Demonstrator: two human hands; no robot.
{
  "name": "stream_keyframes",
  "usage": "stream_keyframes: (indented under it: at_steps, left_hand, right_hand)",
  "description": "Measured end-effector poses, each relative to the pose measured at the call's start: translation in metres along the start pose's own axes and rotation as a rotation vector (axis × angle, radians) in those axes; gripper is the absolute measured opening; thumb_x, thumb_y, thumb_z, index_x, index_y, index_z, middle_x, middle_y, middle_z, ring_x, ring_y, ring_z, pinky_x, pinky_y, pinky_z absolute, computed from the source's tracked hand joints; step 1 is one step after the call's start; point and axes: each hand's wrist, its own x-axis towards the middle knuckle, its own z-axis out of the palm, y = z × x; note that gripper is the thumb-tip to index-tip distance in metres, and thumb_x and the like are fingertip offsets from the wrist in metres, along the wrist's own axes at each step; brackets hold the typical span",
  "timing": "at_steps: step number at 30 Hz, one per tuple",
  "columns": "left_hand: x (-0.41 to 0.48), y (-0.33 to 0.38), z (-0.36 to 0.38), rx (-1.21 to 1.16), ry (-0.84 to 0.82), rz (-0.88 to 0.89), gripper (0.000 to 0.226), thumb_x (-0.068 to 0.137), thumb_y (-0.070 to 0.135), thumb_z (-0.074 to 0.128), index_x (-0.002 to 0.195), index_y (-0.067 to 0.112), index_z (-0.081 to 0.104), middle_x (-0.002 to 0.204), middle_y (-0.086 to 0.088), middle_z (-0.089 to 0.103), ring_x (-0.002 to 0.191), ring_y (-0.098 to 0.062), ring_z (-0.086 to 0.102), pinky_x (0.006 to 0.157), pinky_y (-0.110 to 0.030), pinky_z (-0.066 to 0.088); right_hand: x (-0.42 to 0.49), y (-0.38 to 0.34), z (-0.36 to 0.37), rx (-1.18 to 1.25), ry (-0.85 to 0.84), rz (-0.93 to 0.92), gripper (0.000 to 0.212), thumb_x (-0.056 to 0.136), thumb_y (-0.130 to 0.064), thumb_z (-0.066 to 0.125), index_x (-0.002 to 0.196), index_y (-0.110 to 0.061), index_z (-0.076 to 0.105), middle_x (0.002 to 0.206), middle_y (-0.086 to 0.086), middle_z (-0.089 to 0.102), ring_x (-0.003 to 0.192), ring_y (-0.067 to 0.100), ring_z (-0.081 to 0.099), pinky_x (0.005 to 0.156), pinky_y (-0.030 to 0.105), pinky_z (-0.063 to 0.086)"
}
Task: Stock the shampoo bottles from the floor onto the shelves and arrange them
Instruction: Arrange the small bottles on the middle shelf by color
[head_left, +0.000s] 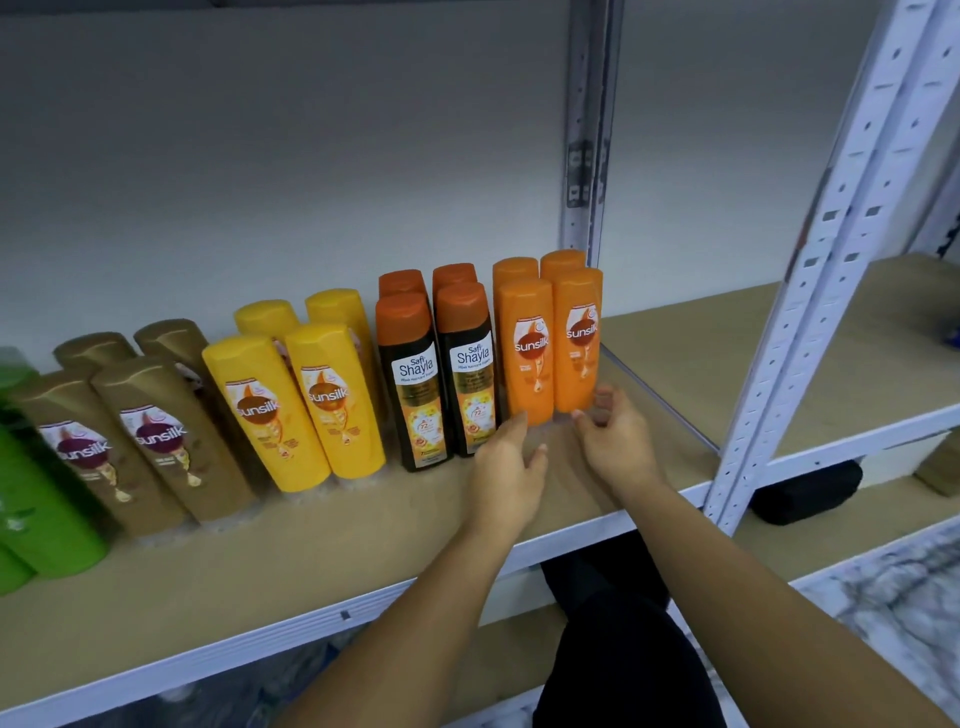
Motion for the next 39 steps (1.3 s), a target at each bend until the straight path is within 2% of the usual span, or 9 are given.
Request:
stream_keyframes:
  at_steps: [3,5,10,18,22,28,33,36,39]
  left_hand:
    - [-0.014,-0.006,-0.015,0.006,-0.089,0.047,0.043,0.098,0.026,0.062,0.14,0.019,0.058,0.118,-0.003,0.069,0.099,-0.013,0.063,0.09,-0.031,0.053]
    - [-0.028,-0.016,-0.032,0.05,-0.179,0.052,0.044,0.099,0.032,0.06,0.142,0.022,0.057,0.125,0.001,0.069,0.109,-0.013,0.063,0.096,-0.031,0.051]
    - [-0.059,-0.05,-0.081,0.258,-0.267,0.164,0.039,0.098,0.034,0.058,0.133,0.016,0.065,0.134,0.002,0.065,0.122,-0.015,0.058,0.103,-0.028,0.045]
    - [-0.088,-0.094,-0.155,0.384,-0.213,0.077,0.041,0.1,0.04,0.055,0.132,0.016,0.064,0.14,0.0,0.061,0.129,-0.018,0.055,0.107,-0.031,0.044]
    - [-0.113,-0.116,-0.195,0.411,-0.188,0.02,0.04,0.1,0.038,0.056,0.129,0.012,0.066,0.137,-0.003,0.063,0.127,-0.02,0.056,0.105,-0.034,0.046]
    - [-0.151,-0.149,-0.258,0.463,-0.146,-0.108,0.049,0.096,0.048,0.048,0.123,0.012,0.068,0.132,-0.005,0.066,0.124,-0.021,0.059,0.102,-0.034,0.048]
    - [-0.163,-0.18,-0.293,0.481,-0.047,-0.243,0.039,0.095,0.043,0.051,0.11,0.012,0.069,0.119,-0.002,0.069,0.111,-0.022,0.062,0.091,-0.035,0.051]
    - [-0.16,-0.193,-0.304,0.472,0.004,-0.285,0.035,0.096,0.039,0.057,0.119,0.015,0.068,0.124,-0.001,0.066,0.112,-0.023,0.062,0.09,-0.033,0.05]
    - [-0.154,-0.203,-0.309,0.462,-0.008,-0.286,0.045,0.093,0.048,0.049,0.123,0.019,0.065,0.125,0.0,0.064,0.111,-0.022,0.061,0.091,-0.036,0.05]
  right_hand:
    - [-0.016,-0.004,-0.001,-0.126,-0.043,-0.055,0.044,0.095,-0.025,0.063,0.137,-0.013,0.052,0.123,0.006,0.066,0.113,0.026,0.062,0.086,0.028,0.044]
    - [-0.033,-0.006,0.001,-0.244,-0.078,-0.116,0.04,0.095,-0.024,0.062,0.133,-0.012,0.056,0.119,0.008,0.067,0.111,0.028,0.062,0.083,0.025,0.04]
    - [-0.076,-0.016,0.03,-0.464,-0.297,-0.309,0.037,0.092,-0.031,0.065,0.115,-0.002,0.064,0.113,0.013,0.066,0.106,0.031,0.059,0.09,0.036,0.048]
    - [-0.105,-0.05,0.076,-0.561,-0.44,-0.422,0.034,0.096,-0.034,0.057,0.108,-0.004,0.066,0.114,0.011,0.065,0.11,0.03,0.058,0.095,0.04,0.045]
    - [-0.132,-0.064,0.099,-0.624,-0.495,-0.509,0.036,0.101,-0.03,0.049,0.127,-0.007,0.06,0.135,0.011,0.056,0.128,0.029,0.046,0.111,0.039,0.032]
    - [-0.179,-0.102,0.15,-0.574,-0.642,-0.645,0.049,0.103,-0.036,0.047,0.144,-0.01,0.048,0.153,0.008,0.043,0.143,0.024,0.034,0.117,0.03,0.02]
    - [-0.202,-0.13,0.19,-0.504,-0.692,-0.665,0.05,0.1,-0.037,0.053,0.142,-0.01,0.052,0.148,0.004,0.05,0.136,0.02,0.044,0.11,0.026,0.032]
    - [-0.209,-0.14,0.212,-0.465,-0.702,-0.645,0.052,0.099,-0.039,0.054,0.141,-0.009,0.052,0.146,0.003,0.051,0.132,0.02,0.047,0.109,0.028,0.037]
    - [-0.209,-0.146,0.23,-0.468,-0.708,-0.623,0.054,0.096,-0.043,0.054,0.139,-0.011,0.054,0.143,0.004,0.052,0.133,0.022,0.047,0.11,0.032,0.038]
